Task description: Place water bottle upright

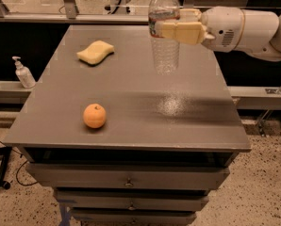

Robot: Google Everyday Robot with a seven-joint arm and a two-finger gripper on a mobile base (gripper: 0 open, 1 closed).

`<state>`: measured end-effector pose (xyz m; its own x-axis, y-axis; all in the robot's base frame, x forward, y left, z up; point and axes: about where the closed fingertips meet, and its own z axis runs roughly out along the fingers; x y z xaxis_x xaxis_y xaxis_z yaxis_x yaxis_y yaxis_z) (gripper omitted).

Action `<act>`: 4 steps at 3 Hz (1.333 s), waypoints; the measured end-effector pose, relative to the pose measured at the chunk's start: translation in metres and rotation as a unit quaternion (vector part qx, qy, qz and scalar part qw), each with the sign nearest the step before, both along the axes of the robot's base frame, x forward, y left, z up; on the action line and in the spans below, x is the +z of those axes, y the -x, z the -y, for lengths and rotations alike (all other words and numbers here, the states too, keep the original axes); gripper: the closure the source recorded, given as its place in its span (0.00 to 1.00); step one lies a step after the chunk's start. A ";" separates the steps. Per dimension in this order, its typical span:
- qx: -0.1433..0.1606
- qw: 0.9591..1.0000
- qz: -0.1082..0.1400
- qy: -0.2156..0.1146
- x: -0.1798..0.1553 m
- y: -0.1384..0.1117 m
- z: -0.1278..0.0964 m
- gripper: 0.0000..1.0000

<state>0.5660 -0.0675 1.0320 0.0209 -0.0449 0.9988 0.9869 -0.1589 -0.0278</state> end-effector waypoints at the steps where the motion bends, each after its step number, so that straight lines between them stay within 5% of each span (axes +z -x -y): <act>1: 0.004 0.999 0.032 0.006 0.000 0.002 -0.004 1.00; 4: -0.007 0.998 0.053 -0.034 -0.027 0.011 0.013 1.00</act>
Offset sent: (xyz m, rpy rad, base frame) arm -0.0019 0.0033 0.0003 -0.0121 -0.0653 0.0077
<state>0.5551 -0.0806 1.0050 -0.0854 -0.1121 0.9900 0.9825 -0.1745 0.0650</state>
